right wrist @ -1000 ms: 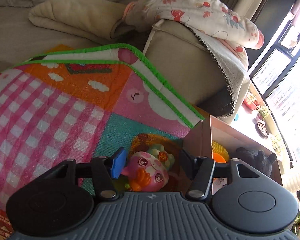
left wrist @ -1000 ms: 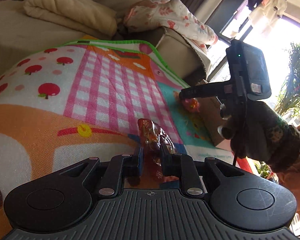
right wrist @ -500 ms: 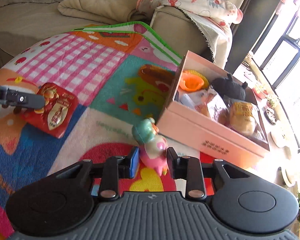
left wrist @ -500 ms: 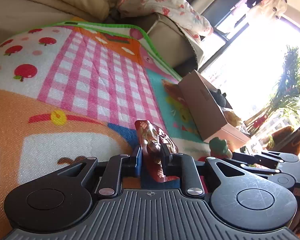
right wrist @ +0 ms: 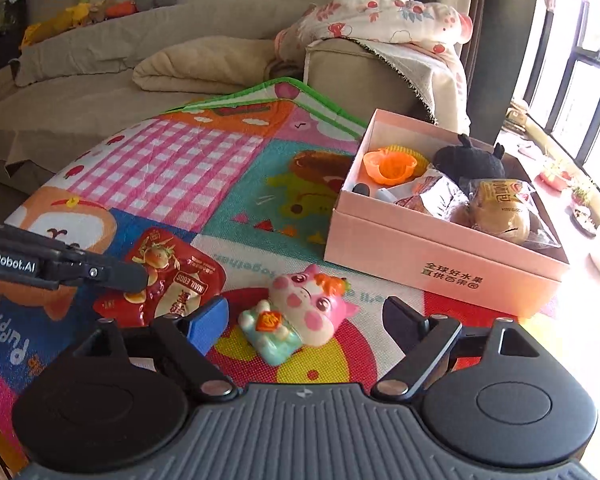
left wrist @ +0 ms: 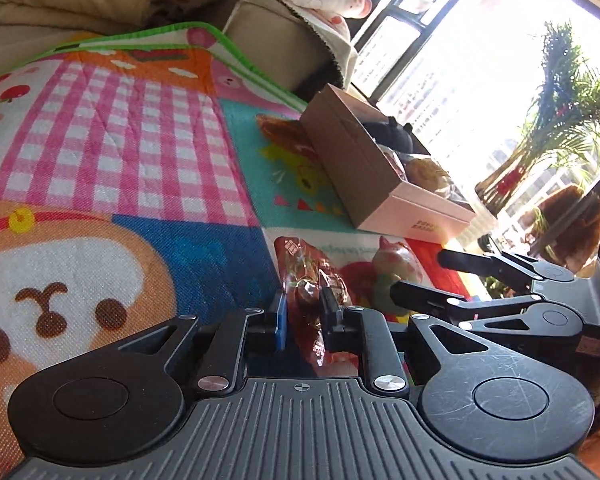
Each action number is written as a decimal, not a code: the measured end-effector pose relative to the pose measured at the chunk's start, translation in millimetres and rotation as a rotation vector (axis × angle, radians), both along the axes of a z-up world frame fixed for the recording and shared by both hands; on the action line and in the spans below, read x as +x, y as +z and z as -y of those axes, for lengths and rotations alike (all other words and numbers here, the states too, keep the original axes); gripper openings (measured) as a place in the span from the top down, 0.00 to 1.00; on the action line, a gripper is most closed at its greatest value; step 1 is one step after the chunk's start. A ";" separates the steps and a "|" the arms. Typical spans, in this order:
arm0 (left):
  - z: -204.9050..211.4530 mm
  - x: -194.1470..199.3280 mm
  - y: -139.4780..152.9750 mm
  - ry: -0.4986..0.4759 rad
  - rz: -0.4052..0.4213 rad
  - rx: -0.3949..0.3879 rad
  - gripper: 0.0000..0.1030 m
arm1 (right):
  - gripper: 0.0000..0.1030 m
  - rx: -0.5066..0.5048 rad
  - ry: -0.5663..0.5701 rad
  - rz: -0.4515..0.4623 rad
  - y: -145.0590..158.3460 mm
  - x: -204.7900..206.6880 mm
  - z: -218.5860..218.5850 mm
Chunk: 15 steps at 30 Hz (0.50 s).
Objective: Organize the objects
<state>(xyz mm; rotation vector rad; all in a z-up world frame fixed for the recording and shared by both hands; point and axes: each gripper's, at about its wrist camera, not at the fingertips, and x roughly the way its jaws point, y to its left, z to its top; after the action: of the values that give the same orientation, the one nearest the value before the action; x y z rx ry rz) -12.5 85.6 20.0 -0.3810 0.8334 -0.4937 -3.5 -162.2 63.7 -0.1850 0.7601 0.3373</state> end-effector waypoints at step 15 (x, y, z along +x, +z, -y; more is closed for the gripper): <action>48.4 -1.4 51.1 -0.127 0.138 0.077 0.96 | 0.53 0.088 -0.135 -0.001 13.7 -21.5 58.5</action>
<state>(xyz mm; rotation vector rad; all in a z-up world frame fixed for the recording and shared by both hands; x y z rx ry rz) -13.9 37.1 71.1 -0.2210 0.7438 -0.5976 -25.0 -220.7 77.4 -0.0506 0.7529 0.2418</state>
